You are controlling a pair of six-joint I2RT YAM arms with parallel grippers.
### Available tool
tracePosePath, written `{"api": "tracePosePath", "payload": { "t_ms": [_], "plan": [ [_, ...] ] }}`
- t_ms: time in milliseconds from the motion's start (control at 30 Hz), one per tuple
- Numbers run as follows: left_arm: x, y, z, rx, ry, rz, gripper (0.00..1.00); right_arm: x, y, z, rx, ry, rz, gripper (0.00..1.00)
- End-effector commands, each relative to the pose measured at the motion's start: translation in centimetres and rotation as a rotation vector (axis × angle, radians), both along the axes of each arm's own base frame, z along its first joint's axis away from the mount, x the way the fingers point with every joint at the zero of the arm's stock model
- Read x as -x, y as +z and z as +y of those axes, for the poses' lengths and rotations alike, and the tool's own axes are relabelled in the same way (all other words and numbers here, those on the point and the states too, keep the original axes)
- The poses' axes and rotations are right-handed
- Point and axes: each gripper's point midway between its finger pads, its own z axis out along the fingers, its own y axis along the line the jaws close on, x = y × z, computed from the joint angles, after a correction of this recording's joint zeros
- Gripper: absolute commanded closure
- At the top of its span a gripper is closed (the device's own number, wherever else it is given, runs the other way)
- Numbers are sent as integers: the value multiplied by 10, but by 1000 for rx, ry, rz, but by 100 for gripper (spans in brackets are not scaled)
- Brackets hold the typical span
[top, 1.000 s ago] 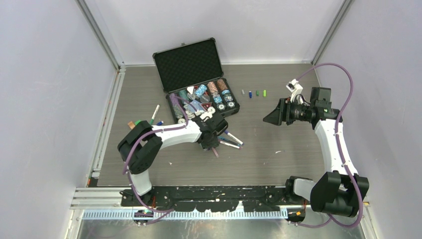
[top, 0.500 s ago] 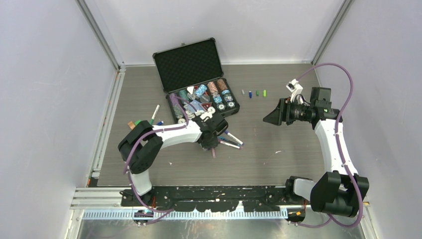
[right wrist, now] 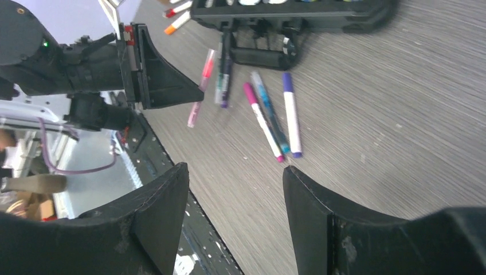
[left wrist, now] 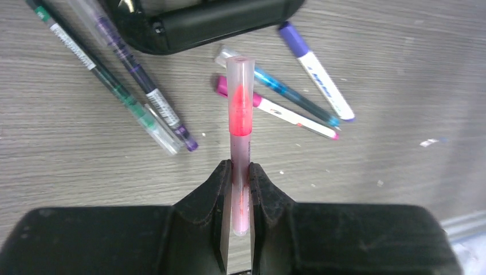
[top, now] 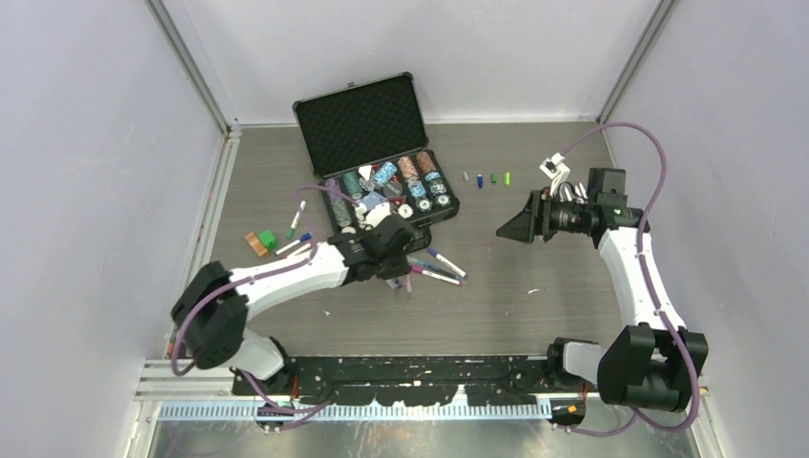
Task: Open the pen caps
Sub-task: Pick up the pen from the center of the board, then open the pen cap from the pen.
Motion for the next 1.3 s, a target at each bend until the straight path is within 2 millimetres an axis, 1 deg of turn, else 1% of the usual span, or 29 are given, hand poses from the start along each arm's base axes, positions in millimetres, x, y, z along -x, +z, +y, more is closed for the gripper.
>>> {"api": "tracePosePath", "payload": {
  "t_ms": [0,33,67,100,133,167,233,367,433,567,733,933,1067,1133,1200,1233,1267],
  "plan": [
    [-6,45,-27,244,-100,-180,100,8,8,32,-128,115,-23,34],
    [-4,52,-36,323,-136,-223,100,11,6,41,-158,141,-15,34],
    [-3,64,-46,416,-184,-282,100,14,5,50,-182,166,-9,34],
    [-2,76,-54,507,-216,-347,100,12,4,55,-191,178,-31,34],
    [-4,95,-62,606,-237,-430,100,18,0,68,-199,221,-27,34],
    [-3,104,-63,654,-255,-476,100,21,-3,75,-203,243,-21,34],
    [-3,113,-66,701,-269,-527,100,25,-10,86,-204,275,3,34],
    [-6,138,-77,793,-303,-619,100,25,-22,102,-215,284,54,34],
    [-10,146,-82,828,-297,-643,100,28,-28,109,-216,298,71,35],
    [-15,154,-88,858,-290,-664,100,27,-35,113,-199,291,89,36],
    [-18,159,-88,862,-280,-677,100,28,-36,115,-197,292,100,38],
    [-15,161,-91,882,-290,-667,100,26,-35,123,-205,297,119,45],
    [-15,159,-93,896,-290,-656,100,20,-28,126,-242,281,103,57],
    [-15,158,-94,899,-288,-652,100,19,-26,127,-259,276,103,61],
    [-15,156,-94,898,-287,-648,100,18,-22,128,-273,275,97,70],
    [-15,156,-94,901,-286,-648,99,18,-23,128,-276,274,104,77],
    [-16,156,-95,905,-284,-647,96,17,-24,128,-276,274,107,86]
  ]
}}
